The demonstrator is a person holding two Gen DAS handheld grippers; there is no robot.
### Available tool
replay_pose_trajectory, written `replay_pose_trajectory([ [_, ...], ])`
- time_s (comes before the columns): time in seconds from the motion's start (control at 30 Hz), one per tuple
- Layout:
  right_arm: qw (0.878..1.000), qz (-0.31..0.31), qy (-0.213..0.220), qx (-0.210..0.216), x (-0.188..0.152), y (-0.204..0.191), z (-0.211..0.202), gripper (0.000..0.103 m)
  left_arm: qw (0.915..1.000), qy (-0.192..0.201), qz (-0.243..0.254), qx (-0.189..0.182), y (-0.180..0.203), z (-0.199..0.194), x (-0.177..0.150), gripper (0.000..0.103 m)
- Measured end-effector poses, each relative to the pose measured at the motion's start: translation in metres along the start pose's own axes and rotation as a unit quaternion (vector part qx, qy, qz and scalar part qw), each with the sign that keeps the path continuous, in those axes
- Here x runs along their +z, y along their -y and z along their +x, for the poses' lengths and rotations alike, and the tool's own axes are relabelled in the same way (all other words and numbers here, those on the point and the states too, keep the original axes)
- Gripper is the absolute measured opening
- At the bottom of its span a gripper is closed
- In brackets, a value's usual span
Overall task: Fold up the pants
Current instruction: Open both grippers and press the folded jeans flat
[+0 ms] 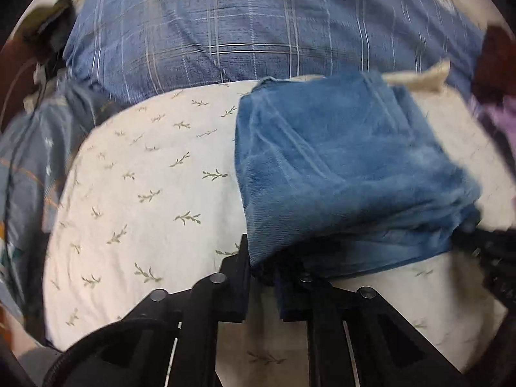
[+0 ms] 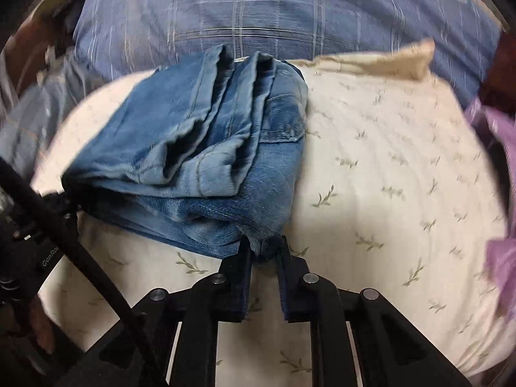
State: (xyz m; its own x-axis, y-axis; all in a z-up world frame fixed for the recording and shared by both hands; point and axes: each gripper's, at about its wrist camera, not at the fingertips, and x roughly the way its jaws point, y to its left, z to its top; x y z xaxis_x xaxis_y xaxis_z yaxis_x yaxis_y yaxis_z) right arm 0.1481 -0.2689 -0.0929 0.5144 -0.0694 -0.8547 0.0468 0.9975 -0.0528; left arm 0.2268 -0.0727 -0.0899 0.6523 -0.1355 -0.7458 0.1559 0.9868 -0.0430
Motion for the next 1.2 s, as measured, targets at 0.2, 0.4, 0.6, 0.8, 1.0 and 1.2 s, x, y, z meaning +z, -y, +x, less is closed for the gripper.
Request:
replay_pose_trajectory([
  [0.2,0.997,0.024,0.049,0.057,0.002,0.018,-0.041,0.066,1.0000,0.002,0.003,-0.004,-0.013,-0.019,-0.005,0.033],
  [0.4,0.984,0.025,0.101,0.147,0.026,0.015,-0.069,0.069,0.9998,0.000,0.019,0.000,-0.007,-0.018,-0.009,0.033],
  [0.6,0.988,0.007,0.031,0.154,0.050,-0.019,-0.018,0.036,0.9996,-0.013,0.000,-0.025,-0.013,-0.007,-0.008,0.025],
  [0.8,0.993,-0.027,0.031,0.112,0.032,-0.019,-0.020,0.004,0.9975,-0.012,-0.051,-0.047,-0.033,-0.005,-0.002,0.006],
  [1.0,0.993,-0.006,0.000,0.116,0.032,-0.007,-0.001,0.004,0.9992,-0.012,-0.031,-0.024,-0.028,0.003,-0.004,0.006],
  [1.2,0.990,-0.005,0.047,0.136,0.028,-0.006,-0.024,0.032,0.9991,-0.010,-0.033,-0.024,-0.029,-0.001,-0.004,0.012],
])
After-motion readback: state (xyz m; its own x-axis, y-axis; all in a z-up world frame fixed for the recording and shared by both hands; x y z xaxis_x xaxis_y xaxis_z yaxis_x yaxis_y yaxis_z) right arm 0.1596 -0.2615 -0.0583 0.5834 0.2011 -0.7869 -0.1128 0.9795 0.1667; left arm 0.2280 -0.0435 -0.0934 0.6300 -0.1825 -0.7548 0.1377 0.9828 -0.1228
